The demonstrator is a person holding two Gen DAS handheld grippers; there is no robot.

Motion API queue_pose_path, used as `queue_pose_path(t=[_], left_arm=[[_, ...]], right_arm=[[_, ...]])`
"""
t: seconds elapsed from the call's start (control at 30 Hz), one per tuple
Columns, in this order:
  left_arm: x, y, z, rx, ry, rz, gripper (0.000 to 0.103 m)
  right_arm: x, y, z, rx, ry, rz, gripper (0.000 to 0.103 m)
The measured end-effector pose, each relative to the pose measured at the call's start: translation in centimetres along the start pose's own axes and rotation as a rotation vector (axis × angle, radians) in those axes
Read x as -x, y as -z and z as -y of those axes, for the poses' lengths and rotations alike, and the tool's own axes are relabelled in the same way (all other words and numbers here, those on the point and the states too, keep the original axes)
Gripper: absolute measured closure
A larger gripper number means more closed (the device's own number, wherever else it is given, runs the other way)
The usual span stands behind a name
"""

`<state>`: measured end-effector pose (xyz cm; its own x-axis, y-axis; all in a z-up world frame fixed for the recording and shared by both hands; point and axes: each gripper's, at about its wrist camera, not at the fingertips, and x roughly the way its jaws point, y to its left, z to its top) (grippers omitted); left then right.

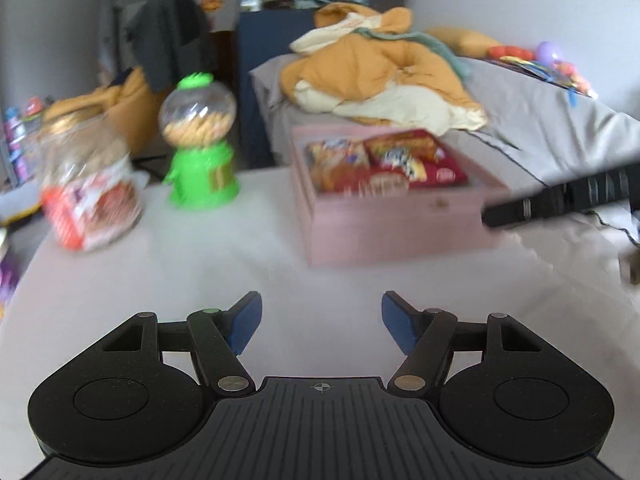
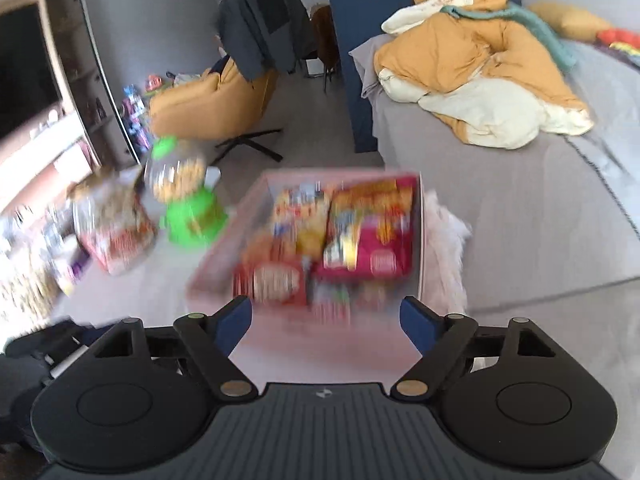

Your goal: Organize snacks

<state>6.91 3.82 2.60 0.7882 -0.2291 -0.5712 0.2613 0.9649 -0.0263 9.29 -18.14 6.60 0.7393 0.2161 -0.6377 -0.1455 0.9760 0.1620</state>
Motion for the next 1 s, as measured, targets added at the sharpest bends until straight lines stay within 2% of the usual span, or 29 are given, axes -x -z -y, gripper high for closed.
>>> queue_pose_path(t=[0.13,0.2,0.27,0.3,0.4,0.47,0.57,0.67,1.0], left_arm=[[1.1,3.2,1.1,0.063,-0.054,-0.005,0.031],[0.9,4.0,1.5,0.067,-0.079,-0.032,0.031],[1.0,4.2,1.8,0.05,-0.113,-0.023,0.031],[1.0,4.2,1.7,0.057,-0.121,-0.027,0.031],[1.0,4.4,2.0,0.057,-0.135,-0.035,0.031],[1.0,4.4,2.5,0.049,-0.156,-0.037,0.031],[0.8,4.3,2.7,0.053,-0.17,-0.039,0.031],[0.8,4.3,2.5,0.063,-0.162,-0.038,0.031],[0.8,4.3,2.5,0.056,-0.167,-0.038,0.03]], right_arm=[[0.2,5.6,-1.1,-0.007,0.009,-0.049,0.02],[-0.4,7.2,-1.4,-0.015,0.014,-0.073,0.02],[-1.5,8.5,-1.5,-0.014,0.035,-0.102,0.019],[-1.2,9.0,-1.8,0.018,0.05,-0.066,0.018],[-1.1,10.0,-2.3,0.073,0.13,-0.047,0.012],[-1.0,10.4,-1.7,0.038,0.17,-0.041,0.0],[-1.1,10.5,-1.1,-0.007,0.172,-0.035,0.0],[-1.0,11.5,-1.6,0.001,0.199,0.033,0.0],[-1.0,11.5,-1.6,-0.003,0.199,0.043,0.0]])
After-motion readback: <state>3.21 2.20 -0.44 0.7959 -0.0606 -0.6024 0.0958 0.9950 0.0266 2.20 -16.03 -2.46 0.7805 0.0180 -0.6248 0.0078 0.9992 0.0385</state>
